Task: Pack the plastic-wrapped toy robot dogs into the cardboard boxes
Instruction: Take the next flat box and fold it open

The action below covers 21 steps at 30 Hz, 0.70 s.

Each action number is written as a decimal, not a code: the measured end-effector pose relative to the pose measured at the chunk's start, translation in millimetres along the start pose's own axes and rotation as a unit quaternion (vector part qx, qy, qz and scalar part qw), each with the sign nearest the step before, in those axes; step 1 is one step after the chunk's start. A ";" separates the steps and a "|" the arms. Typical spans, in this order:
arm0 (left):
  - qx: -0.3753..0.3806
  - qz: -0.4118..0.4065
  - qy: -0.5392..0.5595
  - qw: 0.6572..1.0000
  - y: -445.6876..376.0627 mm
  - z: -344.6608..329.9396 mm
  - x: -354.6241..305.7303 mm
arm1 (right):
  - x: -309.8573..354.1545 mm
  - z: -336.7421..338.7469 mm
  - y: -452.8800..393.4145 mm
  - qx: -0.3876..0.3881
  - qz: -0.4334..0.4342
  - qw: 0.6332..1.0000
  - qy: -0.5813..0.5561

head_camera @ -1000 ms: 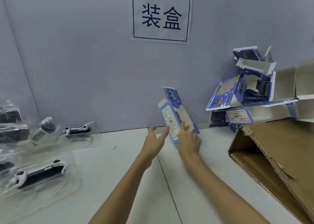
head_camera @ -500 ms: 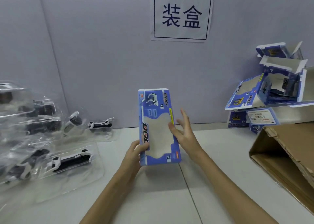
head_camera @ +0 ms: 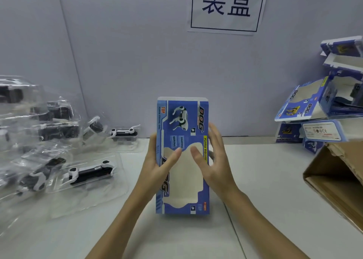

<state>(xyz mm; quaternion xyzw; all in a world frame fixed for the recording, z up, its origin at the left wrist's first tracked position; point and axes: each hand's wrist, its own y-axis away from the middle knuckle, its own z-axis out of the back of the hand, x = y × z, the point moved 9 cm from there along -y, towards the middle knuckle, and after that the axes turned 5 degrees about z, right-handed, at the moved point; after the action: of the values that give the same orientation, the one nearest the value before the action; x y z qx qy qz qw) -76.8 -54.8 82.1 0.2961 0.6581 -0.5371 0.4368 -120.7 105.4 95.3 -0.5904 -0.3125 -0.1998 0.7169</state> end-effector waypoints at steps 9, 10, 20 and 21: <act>0.032 -0.005 0.033 0.999 2.8 -2.3 -1.2 | 5.9 5.6 -2.4 -0.018 -0.013 1.000 -0.004; 0.030 -0.003 0.038 0.999 2.3 -1.7 -0.2 | 6.0 6.2 -3.1 -0.015 -0.011 1.000 -0.004; -0.066 -0.106 -0.084 0.989 11.5 -6.8 -22.6 | 3.7 -12.7 10.8 0.027 -0.021 0.998 0.050; -0.049 -0.118 -0.078 0.989 14.9 -11.0 -25.1 | 0.9 -16.0 11.6 0.034 -0.035 0.998 0.035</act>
<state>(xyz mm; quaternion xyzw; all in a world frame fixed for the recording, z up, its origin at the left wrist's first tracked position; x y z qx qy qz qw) -55.7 -38.6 98.3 0.1519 0.6782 -0.5732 0.4340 -109.0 92.5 85.9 -0.5471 -0.3145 -0.2347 0.7394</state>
